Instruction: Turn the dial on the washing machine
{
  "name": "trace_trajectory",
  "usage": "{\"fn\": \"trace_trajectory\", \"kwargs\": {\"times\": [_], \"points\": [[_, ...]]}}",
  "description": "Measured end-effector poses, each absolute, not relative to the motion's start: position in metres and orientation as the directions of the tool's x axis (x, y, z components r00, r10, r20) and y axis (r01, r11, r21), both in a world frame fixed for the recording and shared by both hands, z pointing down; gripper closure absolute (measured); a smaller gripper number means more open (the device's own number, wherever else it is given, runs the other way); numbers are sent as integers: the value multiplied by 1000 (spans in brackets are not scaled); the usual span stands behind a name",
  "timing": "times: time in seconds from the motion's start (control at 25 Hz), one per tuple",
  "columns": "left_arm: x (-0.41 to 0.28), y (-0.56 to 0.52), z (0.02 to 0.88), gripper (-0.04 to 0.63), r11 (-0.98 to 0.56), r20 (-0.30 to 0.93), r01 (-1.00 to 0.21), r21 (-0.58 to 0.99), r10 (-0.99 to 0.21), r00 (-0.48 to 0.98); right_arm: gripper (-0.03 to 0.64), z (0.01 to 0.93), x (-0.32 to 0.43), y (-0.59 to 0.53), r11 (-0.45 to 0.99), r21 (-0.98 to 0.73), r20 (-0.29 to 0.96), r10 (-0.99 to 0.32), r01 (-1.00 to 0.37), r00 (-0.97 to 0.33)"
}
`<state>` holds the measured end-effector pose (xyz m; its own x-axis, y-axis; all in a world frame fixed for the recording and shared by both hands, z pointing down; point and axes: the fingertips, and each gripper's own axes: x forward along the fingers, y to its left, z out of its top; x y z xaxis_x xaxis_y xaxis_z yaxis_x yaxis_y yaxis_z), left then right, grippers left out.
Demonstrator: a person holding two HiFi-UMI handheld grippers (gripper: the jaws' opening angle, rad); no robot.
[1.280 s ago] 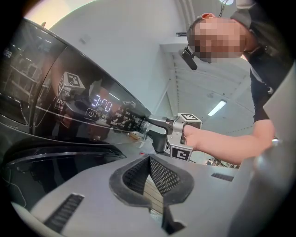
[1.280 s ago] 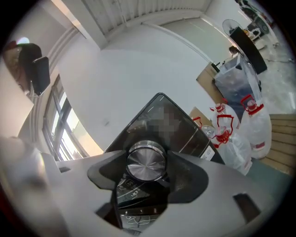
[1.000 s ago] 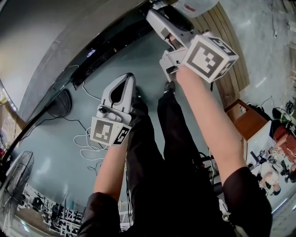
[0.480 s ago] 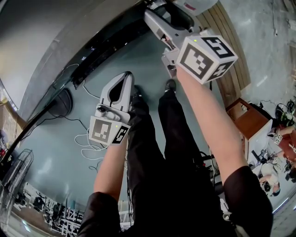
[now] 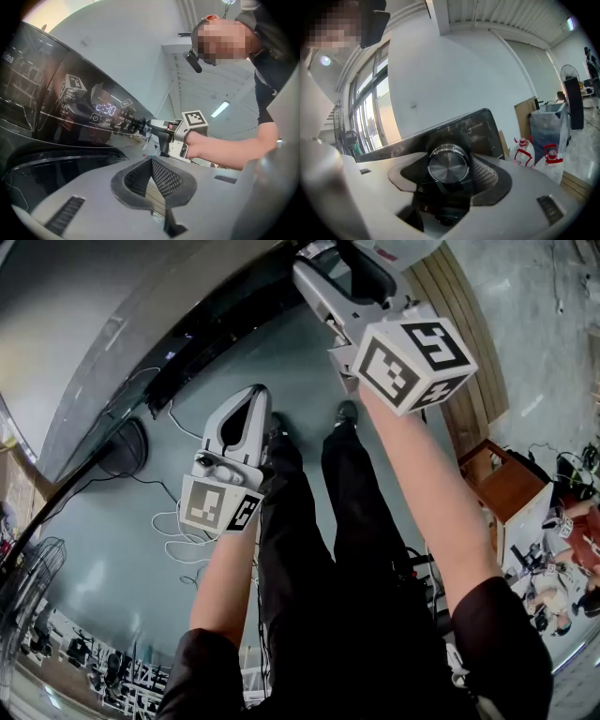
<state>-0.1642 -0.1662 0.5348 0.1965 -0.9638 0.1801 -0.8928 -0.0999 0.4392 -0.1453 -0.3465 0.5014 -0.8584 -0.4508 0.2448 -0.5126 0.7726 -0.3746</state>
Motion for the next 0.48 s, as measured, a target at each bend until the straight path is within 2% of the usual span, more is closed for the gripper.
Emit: {"fn": "trace_trajectory", "kwargs": {"times": [0.24, 0.4, 0.48], "points": [[-165, -166, 537, 581, -96, 179, -892, 441, -965, 192, 324, 499, -137, -342, 788, -343, 216, -463, -511, -860], [-163, -167, 537, 581, -99, 175, -891, 443, -965, 195, 328, 494, -132, -333, 821, -260, 192, -473, -509, -860], [-161, -168, 537, 581, -103, 174, -892, 441, -965, 197, 371, 490, -130, -326, 839, -193, 178, -480, -509, -859]]}}
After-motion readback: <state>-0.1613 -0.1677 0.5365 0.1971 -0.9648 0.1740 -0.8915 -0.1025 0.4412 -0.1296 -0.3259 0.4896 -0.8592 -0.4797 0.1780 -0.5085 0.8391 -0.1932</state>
